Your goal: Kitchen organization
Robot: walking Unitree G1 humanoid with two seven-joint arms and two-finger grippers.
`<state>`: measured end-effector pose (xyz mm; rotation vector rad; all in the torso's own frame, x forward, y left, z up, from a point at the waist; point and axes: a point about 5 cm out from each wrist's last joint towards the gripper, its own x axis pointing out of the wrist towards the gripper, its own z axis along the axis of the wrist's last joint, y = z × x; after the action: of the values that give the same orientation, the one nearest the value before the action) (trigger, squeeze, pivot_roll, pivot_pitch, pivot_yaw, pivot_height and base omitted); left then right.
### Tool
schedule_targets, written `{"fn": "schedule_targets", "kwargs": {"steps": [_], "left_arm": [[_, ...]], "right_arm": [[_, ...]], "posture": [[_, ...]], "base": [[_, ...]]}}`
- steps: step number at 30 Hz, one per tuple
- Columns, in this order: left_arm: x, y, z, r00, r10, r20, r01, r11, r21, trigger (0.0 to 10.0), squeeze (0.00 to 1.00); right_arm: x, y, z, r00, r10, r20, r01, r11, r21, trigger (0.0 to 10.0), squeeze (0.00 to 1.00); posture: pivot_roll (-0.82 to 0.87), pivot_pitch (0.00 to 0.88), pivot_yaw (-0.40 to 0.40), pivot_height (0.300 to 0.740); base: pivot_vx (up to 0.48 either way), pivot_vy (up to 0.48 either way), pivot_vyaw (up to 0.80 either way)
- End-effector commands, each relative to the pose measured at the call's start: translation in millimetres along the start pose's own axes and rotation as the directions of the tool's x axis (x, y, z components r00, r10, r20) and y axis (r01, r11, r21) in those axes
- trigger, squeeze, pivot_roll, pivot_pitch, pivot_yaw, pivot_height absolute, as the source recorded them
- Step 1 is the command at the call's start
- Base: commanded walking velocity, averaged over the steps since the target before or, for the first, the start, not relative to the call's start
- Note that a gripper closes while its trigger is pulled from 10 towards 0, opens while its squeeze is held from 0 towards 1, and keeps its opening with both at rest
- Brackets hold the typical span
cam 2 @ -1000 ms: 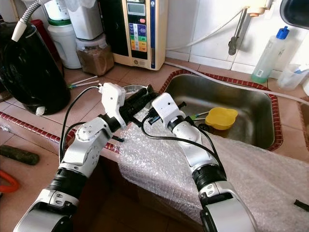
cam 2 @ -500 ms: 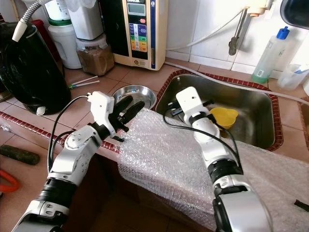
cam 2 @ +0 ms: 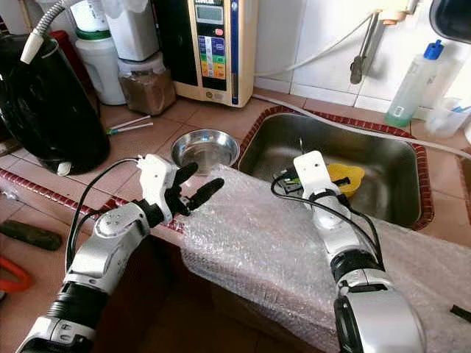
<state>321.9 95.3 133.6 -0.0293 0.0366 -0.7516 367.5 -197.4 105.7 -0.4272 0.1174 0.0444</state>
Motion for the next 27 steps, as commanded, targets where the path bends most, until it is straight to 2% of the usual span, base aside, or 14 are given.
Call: {"fn": "schedule_targets", "kwargs": {"steps": [1,3,4,5,6,22,27], "left_arm": [[0.8,-1.6,3,1.0,-0.015,-0.004,0.015,0.999,0.035,10.0,1.0],[1.7,-1.5,4,1.0,-0.012,-0.005,0.012,0.999,0.043,10.0,1.0],[1.8,-1.6,4,1.0,-0.011,-0.004,0.012,0.999,0.043,10.0,1.0],[1.8,-1.7,4,1.0,-0.011,-0.004,0.011,0.999,0.043,10.0,1.0],[1.6,-1.5,4,1.0,-0.01,-0.005,0.01,0.999,0.042,10.0,1.0],[2.3,-0.2,3,1.0,-0.006,-0.011,0.007,0.999,0.044,10.0,1.0],[1.8,1.0,3,1.0,0.007,-0.014,-0.006,0.998,0.054,10.0,1.0]], "right_arm": [[-2.5,4.3,-10,0.998,0.019,-0.052,-0.017,0.999,0.041,0.0,0.0],[-4.0,9.1,-15,0.995,0.05,-0.087,-0.044,0.997,0.061,0.0,0.0],[-4.8,10.8,-18,0.993,0.056,-0.103,-0.048,0.996,0.081,4.5,0.65],[-5.3,11.9,-20,0.992,0.059,-0.113,-0.049,0.994,0.095,4.5,0.65],[-5.8,13.6,-21,0.99,0.068,-0.123,-0.055,0.993,0.106,10.0,1.0],[-5.1,17.6,-18,0.992,0.086,-0.098,-0.073,0.99,0.122,10.0,1.0],[-3.7,17.4,-10,0.997,0.065,-0.037,-0.06,0.99,0.124,10.0,1.0]], "posture": [[0.09,0.0,0.06,0.74],[0.09,0.0,0.059,0.74],[0.09,0.0,0.058,0.74],[0.09,0.0,0.058,0.74],[0.09,0.0,0.058,0.74],[0.08,0.0,0.056,0.74],[0.08,0.0,0.059,0.74]], "base": [[0.0,0.0,0.0],[0.0,0.0,0.0],[0.0,0.0,0.0],[0.0,0.0,0.0],[0.0,0.0,0.0],[0.0,0.0,0.0],[0.0,0.0,0.0]]}}
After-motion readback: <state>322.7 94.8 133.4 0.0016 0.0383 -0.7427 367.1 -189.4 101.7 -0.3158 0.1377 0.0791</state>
